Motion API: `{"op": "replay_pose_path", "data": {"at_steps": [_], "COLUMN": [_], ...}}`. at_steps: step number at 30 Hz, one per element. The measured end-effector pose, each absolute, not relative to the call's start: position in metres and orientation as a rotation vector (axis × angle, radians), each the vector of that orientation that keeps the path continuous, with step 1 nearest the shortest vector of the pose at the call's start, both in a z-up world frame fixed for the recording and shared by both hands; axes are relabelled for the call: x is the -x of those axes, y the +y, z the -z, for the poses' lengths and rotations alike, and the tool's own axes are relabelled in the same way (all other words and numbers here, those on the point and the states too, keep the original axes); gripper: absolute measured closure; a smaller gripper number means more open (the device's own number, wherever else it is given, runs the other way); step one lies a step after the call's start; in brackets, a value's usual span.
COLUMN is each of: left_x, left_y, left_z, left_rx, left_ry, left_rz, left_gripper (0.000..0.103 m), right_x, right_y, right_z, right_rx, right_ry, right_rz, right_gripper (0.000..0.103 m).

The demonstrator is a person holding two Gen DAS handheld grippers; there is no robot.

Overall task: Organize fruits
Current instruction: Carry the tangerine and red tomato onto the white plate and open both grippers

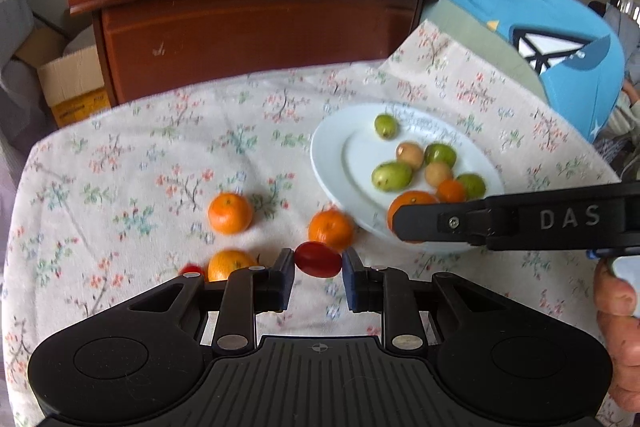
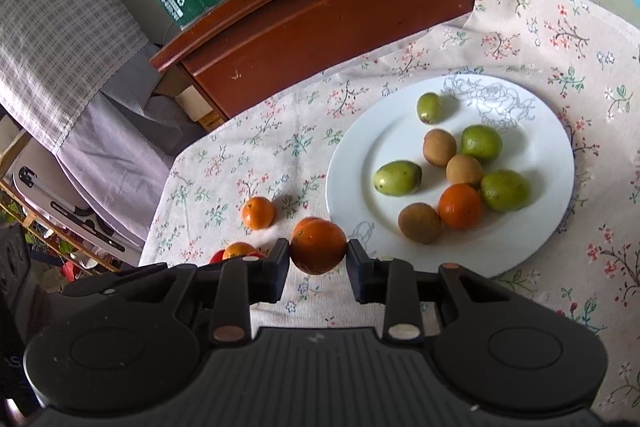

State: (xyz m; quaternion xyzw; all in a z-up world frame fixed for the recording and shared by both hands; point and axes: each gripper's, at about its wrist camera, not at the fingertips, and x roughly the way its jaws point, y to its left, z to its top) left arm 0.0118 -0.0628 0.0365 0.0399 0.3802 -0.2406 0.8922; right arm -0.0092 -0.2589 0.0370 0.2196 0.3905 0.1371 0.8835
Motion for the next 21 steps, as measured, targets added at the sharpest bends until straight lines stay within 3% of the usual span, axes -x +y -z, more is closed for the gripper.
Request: {"op": "replay_pose_path", "data": {"at_steps": [11,21], "left_x": [-0.032,-0.061], "left_y": [-0.076,-0.099], "left_z": [-0.069,-0.061], "left_rx": [-0.016,0.016], "left_ry": [0.705,0.712], "left_rz": [0.521,0.526], "left_gripper": [0.08,0.08], "right_x": [-0.004,-0.024], "right_y": [-0.291,-0.321], "right_z": [-0.066,-0.068], "right_rx": [-0.506,-0.56], "right_ry": [0.702,0.655], "right_rz": [-0.224,-0.119], "right_gripper": [0.072,0.072]}}
